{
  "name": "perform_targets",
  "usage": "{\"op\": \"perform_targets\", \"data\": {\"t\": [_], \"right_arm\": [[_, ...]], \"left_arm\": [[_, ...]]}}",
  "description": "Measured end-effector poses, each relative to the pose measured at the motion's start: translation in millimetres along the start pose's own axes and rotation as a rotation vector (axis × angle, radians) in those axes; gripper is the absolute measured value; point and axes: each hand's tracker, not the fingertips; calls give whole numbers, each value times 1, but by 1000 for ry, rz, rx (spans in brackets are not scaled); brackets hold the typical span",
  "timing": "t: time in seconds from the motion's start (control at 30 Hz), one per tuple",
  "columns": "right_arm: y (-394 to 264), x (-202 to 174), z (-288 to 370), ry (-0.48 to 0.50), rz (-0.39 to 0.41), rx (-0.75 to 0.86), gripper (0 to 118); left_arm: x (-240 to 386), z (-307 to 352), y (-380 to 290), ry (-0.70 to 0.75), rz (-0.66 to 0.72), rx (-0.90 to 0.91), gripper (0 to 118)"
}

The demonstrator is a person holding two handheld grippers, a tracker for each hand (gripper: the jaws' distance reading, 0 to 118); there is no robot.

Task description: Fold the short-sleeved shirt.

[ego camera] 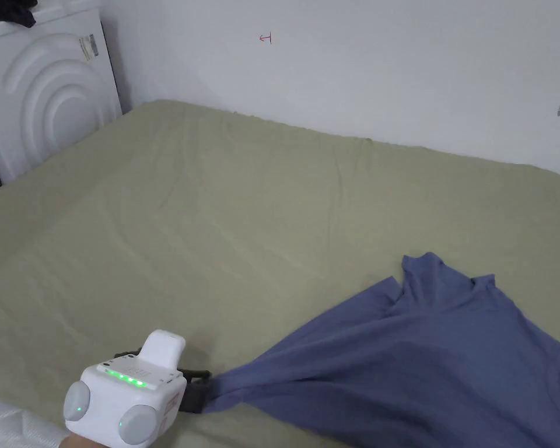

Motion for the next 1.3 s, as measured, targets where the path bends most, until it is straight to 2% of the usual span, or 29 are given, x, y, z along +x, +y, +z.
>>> {"op": "perform_targets", "data": {"t": [0.03,0.17,0.2,0.23,0.27,0.33,0.37,0.4,0.43,0.5,0.57,0.63,0.77,0.9,0.97,1.13,1.17,1.23,1.27,1.3], "right_arm": [[1,1,-1,-5,-3,-5,1],[6,1,-4,-8,-23,-6,1],[6,1,-6,-9,-24,-5,1],[7,1,-8,-8,-24,-7,1],[8,1,-10,-6,-24,-8,1],[9,-1,-14,3,-21,-13,1],[10,-3,-15,6,-20,-14,1],[11,-5,-16,14,-20,-12,1],[12,-6,-18,23,-21,-12,1],[15,-13,-25,44,-19,-21,1],[18,-17,-36,61,-1,-37,1],[25,-23,-51,73,27,-55,1],[49,-34,-98,93,134,-116,1],[80,-41,-179,102,295,-182,1],[96,-47,-225,115,336,-198,1],[131,-55,-353,118,378,-246,3],[137,-56,-382,118,398,-267,16],[143,-57,-432,102,432,-323,96],[144,-56,-452,107,443,-350,118],[146,-59,-471,94,453,-347,118]], "left_arm": [[4,-1,-2,-27,-17,-10,87],[27,6,-17,-114,-54,-12,86],[31,3,-21,-147,-49,-42,84],[35,-2,-25,-152,-39,-59,76],[36,-1,-27,-112,-28,-24,74],[28,4,-24,-138,18,-22,69],[26,8,-23,-143,38,-12,56],[21,12,-22,-140,56,12,25],[16,14,-21,-157,79,25,0],[13,17,-20,-244,139,-8,0],[19,26,-19,-215,82,33,0],[22,37,-13,-234,83,56,0],[28,60,-1,-251,90,111,0],[33,67,8,-233,102,158,0],[33,65,10,-234,114,184,0],[32,63,12,-214,140,205,0],[32,64,12,-201,142,227,0],[32,62,11,-202,140,232,0],[32,62,11,-196,148,229,0],[30,61,12,-195,155,222,0]]}}
